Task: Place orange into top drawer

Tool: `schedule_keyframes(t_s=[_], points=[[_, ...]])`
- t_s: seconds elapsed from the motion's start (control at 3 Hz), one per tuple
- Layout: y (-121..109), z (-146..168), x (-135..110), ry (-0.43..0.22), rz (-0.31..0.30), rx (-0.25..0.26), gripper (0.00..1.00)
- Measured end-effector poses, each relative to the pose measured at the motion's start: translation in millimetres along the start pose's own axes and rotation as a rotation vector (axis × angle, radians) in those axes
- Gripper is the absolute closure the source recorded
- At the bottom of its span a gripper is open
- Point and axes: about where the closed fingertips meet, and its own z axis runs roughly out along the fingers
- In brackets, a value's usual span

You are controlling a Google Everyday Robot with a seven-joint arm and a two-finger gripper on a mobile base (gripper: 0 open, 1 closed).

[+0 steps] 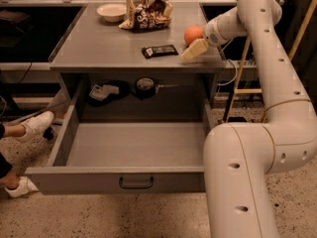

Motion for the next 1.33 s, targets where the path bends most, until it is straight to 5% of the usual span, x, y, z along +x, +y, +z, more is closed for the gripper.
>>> schedule_keyframes(t_s=[0.67,1.0,1.33], points=[[6,5,0,-0.003,-0.001,-0.021,0.0],[-1,4,-22,-0.137,0.024,-0.008,0.0],[-1,5,-26,-0.154,0.027,-0.01,0.0]])
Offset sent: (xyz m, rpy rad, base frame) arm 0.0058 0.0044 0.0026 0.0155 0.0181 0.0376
